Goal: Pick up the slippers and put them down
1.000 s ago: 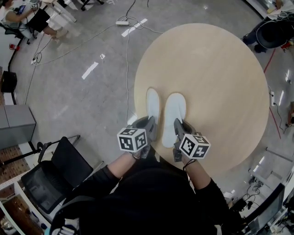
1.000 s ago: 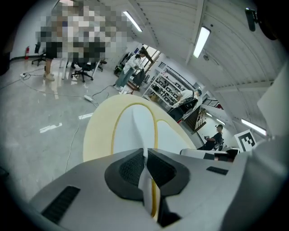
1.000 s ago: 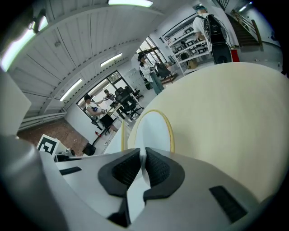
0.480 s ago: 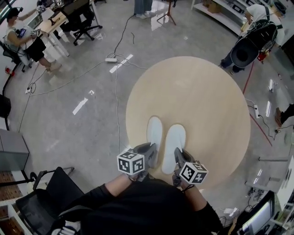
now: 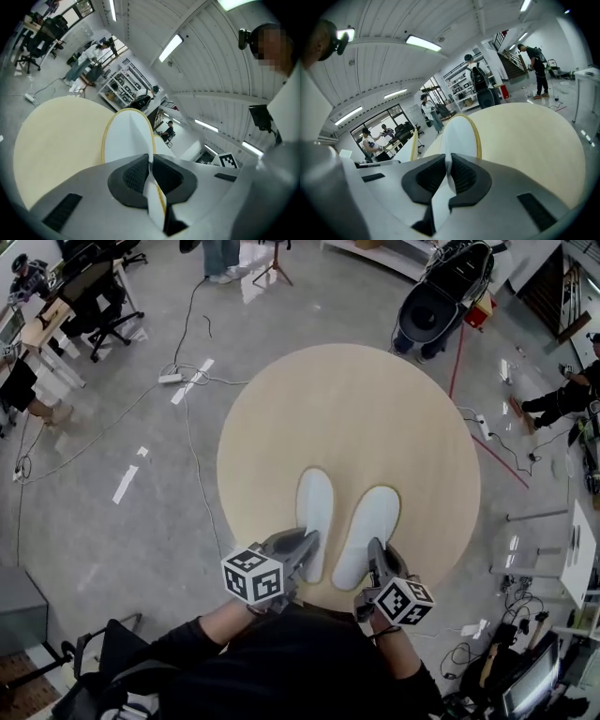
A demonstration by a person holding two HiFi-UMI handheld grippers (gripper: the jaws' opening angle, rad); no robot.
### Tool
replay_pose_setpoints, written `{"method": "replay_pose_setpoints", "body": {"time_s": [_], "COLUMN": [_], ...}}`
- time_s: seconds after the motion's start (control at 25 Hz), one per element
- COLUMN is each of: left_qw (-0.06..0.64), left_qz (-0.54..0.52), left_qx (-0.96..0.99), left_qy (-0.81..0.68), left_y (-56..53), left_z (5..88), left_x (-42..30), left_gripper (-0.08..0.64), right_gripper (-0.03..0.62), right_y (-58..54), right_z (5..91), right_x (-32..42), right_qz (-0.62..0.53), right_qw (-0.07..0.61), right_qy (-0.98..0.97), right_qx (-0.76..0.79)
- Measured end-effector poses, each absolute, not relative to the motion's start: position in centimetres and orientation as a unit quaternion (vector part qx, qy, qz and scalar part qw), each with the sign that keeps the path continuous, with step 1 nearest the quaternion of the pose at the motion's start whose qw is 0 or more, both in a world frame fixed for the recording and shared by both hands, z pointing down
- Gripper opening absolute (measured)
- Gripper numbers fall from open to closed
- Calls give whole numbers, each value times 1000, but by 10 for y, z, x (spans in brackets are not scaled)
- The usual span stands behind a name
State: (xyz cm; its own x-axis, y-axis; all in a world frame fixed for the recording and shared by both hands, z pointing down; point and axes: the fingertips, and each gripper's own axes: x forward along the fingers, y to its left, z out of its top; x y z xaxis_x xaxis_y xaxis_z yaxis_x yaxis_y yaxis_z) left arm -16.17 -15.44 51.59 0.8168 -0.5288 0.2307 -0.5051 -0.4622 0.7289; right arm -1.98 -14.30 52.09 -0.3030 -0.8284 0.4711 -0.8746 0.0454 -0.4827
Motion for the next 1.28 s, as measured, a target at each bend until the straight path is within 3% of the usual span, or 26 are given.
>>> {"method": "replay_pose_setpoints", "body": {"time_s": [0.56, 1.28], "left_qw": [404, 383], "left_qz": [11, 31], "left_qx": [863, 856], "left_qy": [-301, -346], "left_y": [-130, -10], "left_z": [512, 494], "left_x": [-113, 71], "left_gripper": [34, 34], "right_gripper": [37, 37], "right_y": [-116, 9], "right_z": [524, 507], "right_x": [18, 224], "right_qz": [361, 377], "right_qw": [-2, -76], "right_qy": [-729, -717], "right_qx": [581, 582]}}
